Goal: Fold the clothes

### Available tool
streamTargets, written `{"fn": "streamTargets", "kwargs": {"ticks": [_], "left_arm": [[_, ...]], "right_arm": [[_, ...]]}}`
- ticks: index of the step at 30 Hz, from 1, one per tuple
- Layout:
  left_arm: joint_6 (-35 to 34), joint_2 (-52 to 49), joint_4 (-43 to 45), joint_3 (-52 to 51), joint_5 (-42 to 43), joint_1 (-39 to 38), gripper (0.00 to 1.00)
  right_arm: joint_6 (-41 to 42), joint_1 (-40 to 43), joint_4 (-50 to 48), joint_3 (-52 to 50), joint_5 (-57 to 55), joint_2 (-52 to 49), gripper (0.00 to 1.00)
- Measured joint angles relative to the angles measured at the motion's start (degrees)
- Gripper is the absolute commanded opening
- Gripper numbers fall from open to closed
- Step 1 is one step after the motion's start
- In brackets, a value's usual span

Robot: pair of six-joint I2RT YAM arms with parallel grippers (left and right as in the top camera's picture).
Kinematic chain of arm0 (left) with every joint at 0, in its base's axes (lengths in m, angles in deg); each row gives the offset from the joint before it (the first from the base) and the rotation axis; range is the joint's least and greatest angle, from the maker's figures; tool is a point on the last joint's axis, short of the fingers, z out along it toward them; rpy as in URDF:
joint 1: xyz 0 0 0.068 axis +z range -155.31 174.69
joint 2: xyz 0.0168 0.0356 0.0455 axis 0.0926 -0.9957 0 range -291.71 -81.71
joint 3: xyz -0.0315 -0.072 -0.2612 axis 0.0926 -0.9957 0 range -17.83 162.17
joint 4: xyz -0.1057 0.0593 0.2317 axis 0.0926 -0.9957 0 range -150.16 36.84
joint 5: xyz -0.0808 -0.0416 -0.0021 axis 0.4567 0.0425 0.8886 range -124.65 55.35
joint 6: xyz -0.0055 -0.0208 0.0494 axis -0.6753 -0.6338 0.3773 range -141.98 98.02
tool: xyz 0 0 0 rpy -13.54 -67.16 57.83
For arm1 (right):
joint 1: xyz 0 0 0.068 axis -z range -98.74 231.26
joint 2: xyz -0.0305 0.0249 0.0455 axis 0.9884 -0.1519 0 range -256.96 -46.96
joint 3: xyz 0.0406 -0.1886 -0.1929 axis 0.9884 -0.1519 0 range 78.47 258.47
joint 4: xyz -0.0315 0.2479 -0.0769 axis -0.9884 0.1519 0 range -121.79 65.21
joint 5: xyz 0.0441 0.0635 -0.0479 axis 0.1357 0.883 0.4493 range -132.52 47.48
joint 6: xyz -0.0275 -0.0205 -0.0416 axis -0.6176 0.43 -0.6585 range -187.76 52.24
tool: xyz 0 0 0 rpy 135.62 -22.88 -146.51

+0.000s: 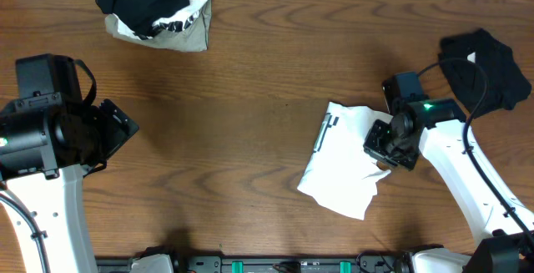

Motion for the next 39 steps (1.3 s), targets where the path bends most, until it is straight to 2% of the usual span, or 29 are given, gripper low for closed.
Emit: {"fn": "streamTargets", "kwargs": {"ticks": [1, 2, 6, 13, 19, 23, 39], "left_arm": [[0.00, 0.00, 0.02, 0.00, 0.00, 0.00, 0.98], [0.00, 0.00, 0.02, 0.00, 0.00, 0.00, 0.98], [0.00, 0.00, -0.09, 0.00, 0.00, 0.00, 0.98], [0.00, 0.00, -0.17, 0.00, 0.00, 0.00, 0.98], [0.00, 0.00, -0.22, -0.02, 0.00, 0.00, 0.98], [0.00, 0.00, -0.28, -0.02, 0.00, 0.00, 0.98], [0.00, 0.00, -0.33, -0.02, 0.00, 0.00, 0.98]], "right_arm": [[-0.52, 0.00, 0.33, 0.00, -0.46, 0.00, 0.60], [-1.20, 0.00, 0.66, 0.00, -0.76, -0.02, 0.62], [-2.40, 0.00, 1.33, 0.00, -1.49, -0.02, 0.63], [-3.08, 0.00, 1.14, -0.98, -1.62, -0.02, 0.52], [-2.73, 0.00, -8.09, -6.97, 1.75, -0.09, 0.42], [-2.43, 0.00, -13.27, -9.40, 6.75, -0.13, 0.40], [-1.95, -0.02, -20.35, -11.26, 14.62, -0.13, 0.35]]}}
